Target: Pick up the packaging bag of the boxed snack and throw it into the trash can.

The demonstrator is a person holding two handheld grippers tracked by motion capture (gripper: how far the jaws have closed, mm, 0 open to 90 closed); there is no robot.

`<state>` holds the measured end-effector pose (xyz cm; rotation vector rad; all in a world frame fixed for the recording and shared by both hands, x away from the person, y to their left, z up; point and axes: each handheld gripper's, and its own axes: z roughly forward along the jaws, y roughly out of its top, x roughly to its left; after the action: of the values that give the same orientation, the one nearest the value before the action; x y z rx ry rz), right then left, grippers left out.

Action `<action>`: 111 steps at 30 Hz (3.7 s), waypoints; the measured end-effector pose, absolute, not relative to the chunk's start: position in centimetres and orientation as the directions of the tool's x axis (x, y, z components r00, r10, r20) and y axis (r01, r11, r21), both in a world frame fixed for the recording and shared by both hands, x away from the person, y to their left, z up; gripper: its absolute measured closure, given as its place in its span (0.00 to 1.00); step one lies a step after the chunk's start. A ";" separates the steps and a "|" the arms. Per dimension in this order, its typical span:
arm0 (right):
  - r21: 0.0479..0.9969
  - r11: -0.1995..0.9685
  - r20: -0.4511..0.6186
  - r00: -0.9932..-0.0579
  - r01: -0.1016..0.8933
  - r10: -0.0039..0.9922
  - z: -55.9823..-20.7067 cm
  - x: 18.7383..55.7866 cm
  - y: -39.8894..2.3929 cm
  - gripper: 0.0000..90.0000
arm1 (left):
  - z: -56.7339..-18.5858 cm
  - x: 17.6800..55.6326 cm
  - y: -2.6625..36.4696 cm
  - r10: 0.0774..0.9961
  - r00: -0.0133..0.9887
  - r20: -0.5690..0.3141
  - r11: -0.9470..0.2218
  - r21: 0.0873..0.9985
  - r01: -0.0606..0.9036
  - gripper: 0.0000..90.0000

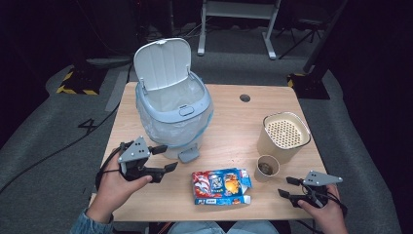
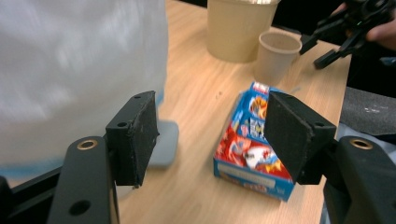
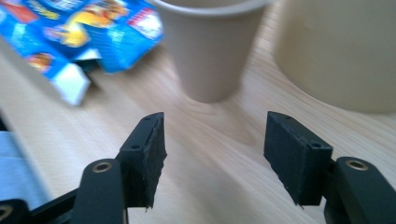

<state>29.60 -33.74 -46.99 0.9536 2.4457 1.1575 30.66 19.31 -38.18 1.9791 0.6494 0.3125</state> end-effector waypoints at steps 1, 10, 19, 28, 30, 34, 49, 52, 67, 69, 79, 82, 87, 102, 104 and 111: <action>0.766 0.469 0.031 -0.755 0.439 0.655 -46.9 29.4 -33.5 0.43 | -39.1 30.6 19.4 0.567 0.821 -0.064 -0.366 0.873 0.321 0.39; 0.774 0.527 0.018 -0.843 0.352 0.538 -45.7 27.9 -29.7 0.44 | -45.0 30.6 19.5 0.603 0.788 -0.126 -0.376 0.826 0.419 0.39; 0.752 0.590 -0.016 -0.887 0.293 0.461 -46.6 28.8 -25.8 0.55 | -48.2 31.2 19.4 0.622 0.776 -0.102 -0.424 0.790 0.444 0.38; 0.740 0.622 -0.085 -0.882 0.256 0.464 -47.0 29.8 -23.5 0.64 | -49.5 31.6 19.0 0.607 0.788 -0.101 -0.447 0.777 0.444 0.38; 0.728 0.634 -0.084 -0.883 0.262 0.462 -47.2 30.0 -23.2 0.69 | -49.6 31.7 18.8 0.601 0.793 -0.102 -0.450 0.777 0.441 0.38; 0.707 0.660 -0.113 -0.881 0.254 0.460 -47.4 30.5 -22.7 0.74 | -49.8 31.7 18.6 0.587 0.803 -0.103 -0.459 0.775 0.435 0.38; 0.738 0.600 -0.035 -0.870 0.310 0.492 -47.0 31.1 -23.3 1.00 | -50.0 31.8 18.7 0.589 0.802 -0.097 -0.457 0.779 0.430 0.38; 0.758 0.567 -0.001 -0.869 0.322 0.495 -46.4 31.1 -23.7 1.00 | -50.0 31.9 18.9 0.598 0.799 -0.063 -0.479 0.771 0.419 0.38; 0.857 0.345 0.206 -0.868 0.383 0.452 -42.8 30.8 -25.5 1.00 | -50.2 32.9 19.7 0.635 0.772 0.012 -0.533 0.730 0.428 0.39; 0.866 0.327 0.211 -0.869 0.379 0.448 -42.3 30.9 -25.6 1.00 | -50.3 33.0 19.7 0.636 0.771 0.029 -0.549 0.720 0.425 0.39; 0.900 0.275 0.190 -0.872 0.339 0.451 -39.7 31.3 -26.0 1.00 | -50.3 33.7 20.0 0.645 0.764 0.015 -0.540 0.717 0.441 0.39; 0.907 0.265 0.181 -0.872 0.326 0.454 -39.0 31.5 -26.1 1.00 | -50.3 33.8 20.1 0.648 0.761 0.001 -0.532 0.716 0.452 0.38; 0.917 0.243 0.178 -0.870 0.316 0.460 -37.6 31.9 -26.4 1.00 | -50.4 34.0 20.2 0.652 0.758 -0.018 -0.524 0.711 0.468 0.37; 0.933 0.219 0.160 -0.876 0.284 0.455 -33.5 33.4 -27.3 1.00 | -50.4 34.0 20.2 0.652 0.758 -0.018 -0.525 0.711 0.468 0.37; 0.935 0.220 0.153 -0.877 0.278 0.456 -33.0 33.6 -27.4 1.00 | -50.4 34.0 20.2 0.652 0.758 -0.019 -0.525 0.711 0.469 0.37; 0.942 0.222 0.130 -0.884 0.252 0.450 -30.4 34.3 -27.4 1.00 | -50.4 34.0 20.2 0.652 0.758 -0.018 -0.525 0.711 0.468 0.36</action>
<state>34.25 -27.44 -30.35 0.6729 2.3174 1.7336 33.98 20.21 -50.36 2.2232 0.8340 0.3241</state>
